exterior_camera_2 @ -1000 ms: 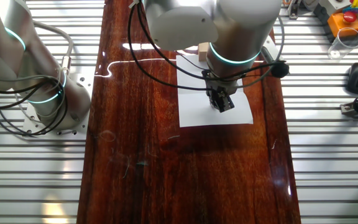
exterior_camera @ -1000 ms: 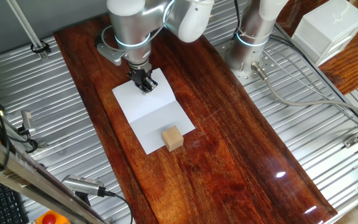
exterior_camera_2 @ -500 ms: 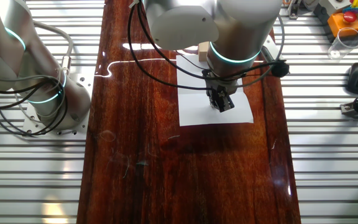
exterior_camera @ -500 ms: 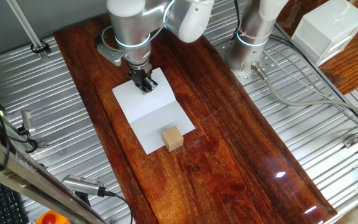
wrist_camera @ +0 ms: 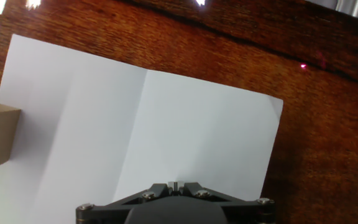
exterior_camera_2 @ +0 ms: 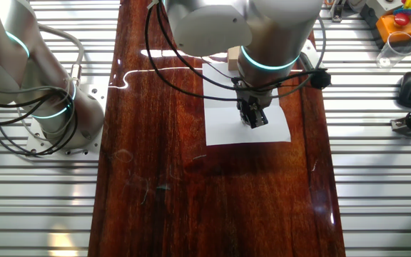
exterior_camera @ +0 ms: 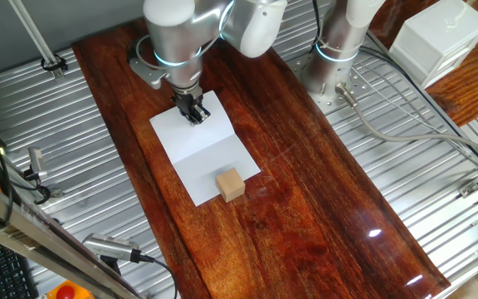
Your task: Unfold a piece of paper
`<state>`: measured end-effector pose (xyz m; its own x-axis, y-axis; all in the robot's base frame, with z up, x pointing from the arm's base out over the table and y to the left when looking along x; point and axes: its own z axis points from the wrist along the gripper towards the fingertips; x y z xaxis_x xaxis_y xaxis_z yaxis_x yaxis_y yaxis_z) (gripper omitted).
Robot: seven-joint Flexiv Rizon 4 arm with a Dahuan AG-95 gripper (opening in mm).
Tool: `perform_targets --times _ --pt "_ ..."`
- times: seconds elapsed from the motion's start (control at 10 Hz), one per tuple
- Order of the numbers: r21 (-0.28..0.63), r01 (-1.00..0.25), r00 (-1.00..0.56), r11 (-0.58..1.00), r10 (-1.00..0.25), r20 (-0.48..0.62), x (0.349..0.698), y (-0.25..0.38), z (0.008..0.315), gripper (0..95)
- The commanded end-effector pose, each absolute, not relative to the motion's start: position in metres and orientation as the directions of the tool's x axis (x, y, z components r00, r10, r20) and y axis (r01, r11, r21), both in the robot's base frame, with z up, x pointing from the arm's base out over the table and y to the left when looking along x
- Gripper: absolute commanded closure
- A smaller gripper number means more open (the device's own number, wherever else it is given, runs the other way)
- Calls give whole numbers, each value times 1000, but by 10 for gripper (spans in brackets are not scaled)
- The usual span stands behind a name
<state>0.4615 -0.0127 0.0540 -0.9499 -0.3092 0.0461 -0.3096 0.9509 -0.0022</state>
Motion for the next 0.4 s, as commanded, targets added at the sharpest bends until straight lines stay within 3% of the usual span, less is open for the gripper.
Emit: perform_targets --times 0.1,0.4 --pt "1 -317 -948 948 -317 40 462 -14 54 950" --pt "0 -319 -947 948 -319 39 462 -14 54 950"
